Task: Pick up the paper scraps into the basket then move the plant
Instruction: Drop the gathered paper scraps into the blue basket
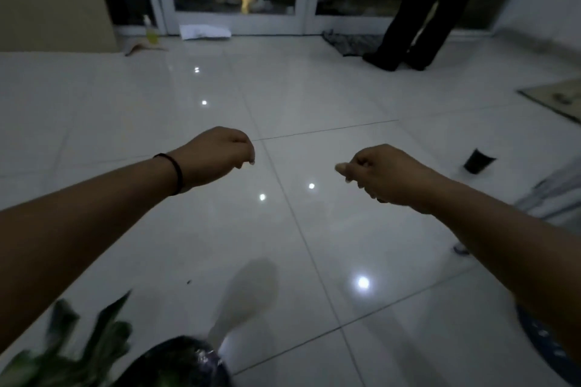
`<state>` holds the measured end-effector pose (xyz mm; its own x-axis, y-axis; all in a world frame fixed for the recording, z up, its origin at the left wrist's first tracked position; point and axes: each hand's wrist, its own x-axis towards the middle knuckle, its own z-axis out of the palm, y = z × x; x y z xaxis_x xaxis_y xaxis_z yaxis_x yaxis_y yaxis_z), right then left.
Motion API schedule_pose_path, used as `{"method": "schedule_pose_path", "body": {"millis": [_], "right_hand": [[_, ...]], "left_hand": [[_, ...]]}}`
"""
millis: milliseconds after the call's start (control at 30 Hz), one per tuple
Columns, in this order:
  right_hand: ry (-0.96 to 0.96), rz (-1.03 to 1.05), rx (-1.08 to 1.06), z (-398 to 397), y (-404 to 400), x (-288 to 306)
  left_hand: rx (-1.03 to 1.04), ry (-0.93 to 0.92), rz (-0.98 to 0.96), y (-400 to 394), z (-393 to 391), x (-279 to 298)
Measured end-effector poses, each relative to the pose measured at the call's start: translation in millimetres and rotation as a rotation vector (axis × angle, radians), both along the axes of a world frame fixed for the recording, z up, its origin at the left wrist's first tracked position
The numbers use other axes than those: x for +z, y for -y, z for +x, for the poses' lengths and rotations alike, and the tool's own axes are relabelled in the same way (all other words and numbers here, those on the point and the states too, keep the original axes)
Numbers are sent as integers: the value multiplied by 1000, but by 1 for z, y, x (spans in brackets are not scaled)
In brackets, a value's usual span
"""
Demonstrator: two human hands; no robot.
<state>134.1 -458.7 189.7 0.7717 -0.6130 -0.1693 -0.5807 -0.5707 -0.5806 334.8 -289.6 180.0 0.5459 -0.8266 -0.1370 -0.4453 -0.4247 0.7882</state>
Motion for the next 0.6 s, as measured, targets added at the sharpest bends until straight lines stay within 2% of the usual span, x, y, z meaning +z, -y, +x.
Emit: {"method": "schedule_pose_path", "body": {"millis": [233,467,600], "right_hand": [[-31,23,-186,-108,74,67],[100,82,-538,-242,137,108],[-88,-46,-691,-315,163,116]], "left_hand": [[-168,-89,-87,123,-128,60],[-372,-312,-194,228,-276,72],[-492,-280,-209,270,-350,70]]}}
